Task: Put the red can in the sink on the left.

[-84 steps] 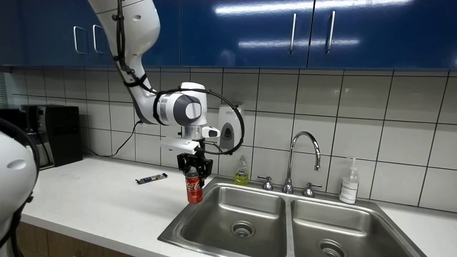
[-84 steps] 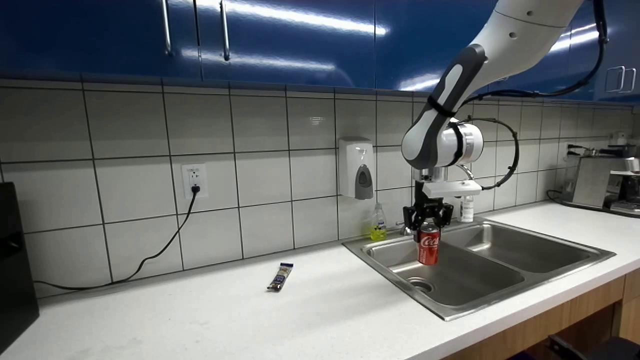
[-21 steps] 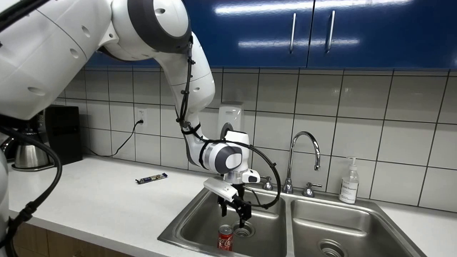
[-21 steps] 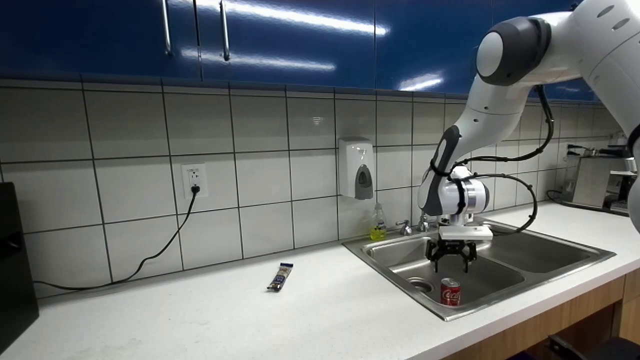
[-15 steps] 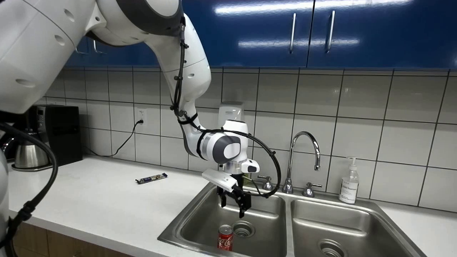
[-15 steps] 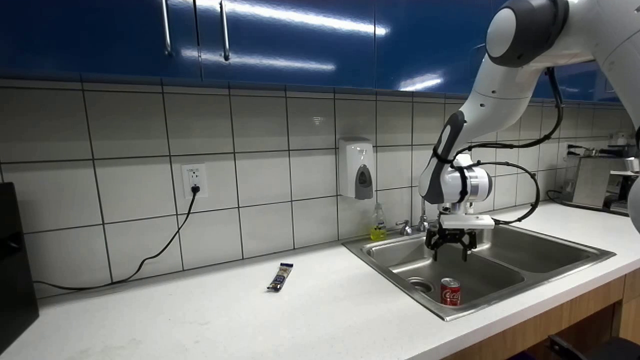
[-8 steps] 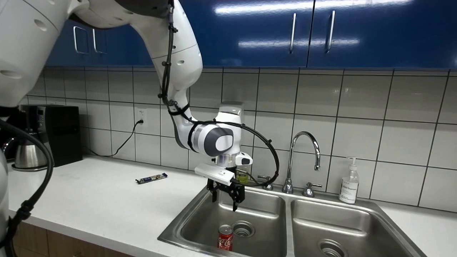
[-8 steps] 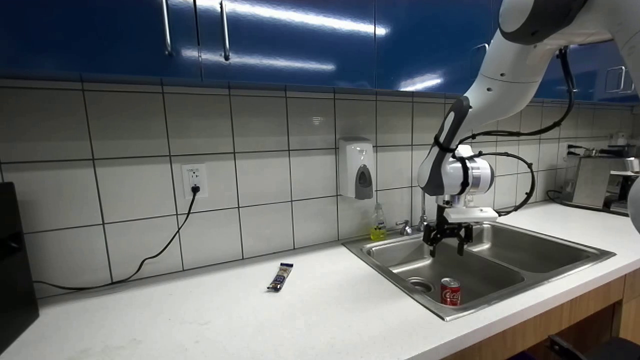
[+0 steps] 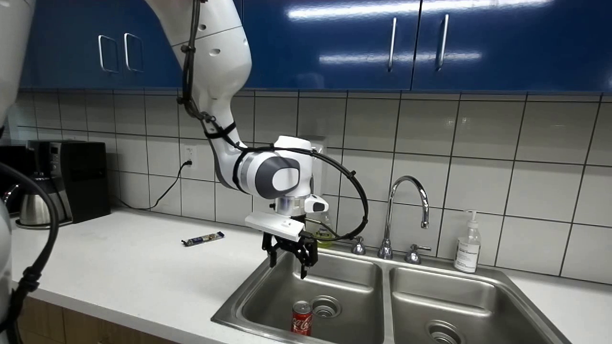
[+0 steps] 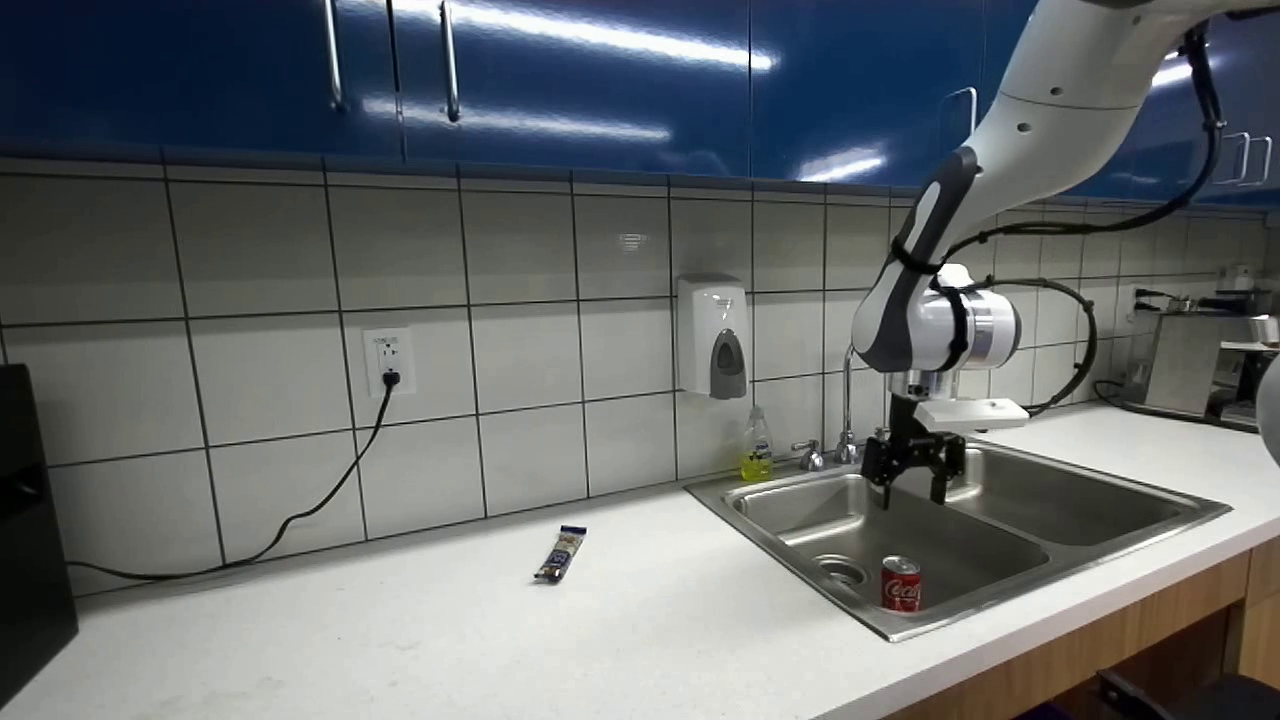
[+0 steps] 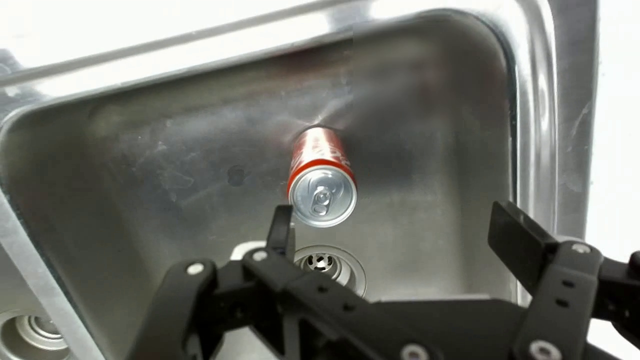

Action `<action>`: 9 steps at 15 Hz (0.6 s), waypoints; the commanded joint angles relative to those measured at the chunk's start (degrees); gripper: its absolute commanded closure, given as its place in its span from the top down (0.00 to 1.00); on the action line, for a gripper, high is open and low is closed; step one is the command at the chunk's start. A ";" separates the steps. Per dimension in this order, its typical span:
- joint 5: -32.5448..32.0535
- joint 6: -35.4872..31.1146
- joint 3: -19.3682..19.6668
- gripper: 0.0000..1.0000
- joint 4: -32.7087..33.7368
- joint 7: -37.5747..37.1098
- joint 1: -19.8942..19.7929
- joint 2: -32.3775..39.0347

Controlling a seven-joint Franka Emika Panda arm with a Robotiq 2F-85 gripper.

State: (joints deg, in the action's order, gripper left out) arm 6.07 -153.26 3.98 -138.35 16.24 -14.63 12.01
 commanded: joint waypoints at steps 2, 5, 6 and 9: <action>-2.18 3.04 0.83 1.00 -8.83 3.69 1.56 -9.56; -3.60 4.16 1.30 1.00 -13.07 6.06 2.66 -14.26; -3.50 4.33 1.46 1.00 -14.57 6.65 3.02 -16.19; -3.50 5.85 2.11 1.00 -18.80 7.55 4.37 -22.08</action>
State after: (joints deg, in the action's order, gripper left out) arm 3.40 -150.27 4.65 -151.89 21.79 -11.86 -1.82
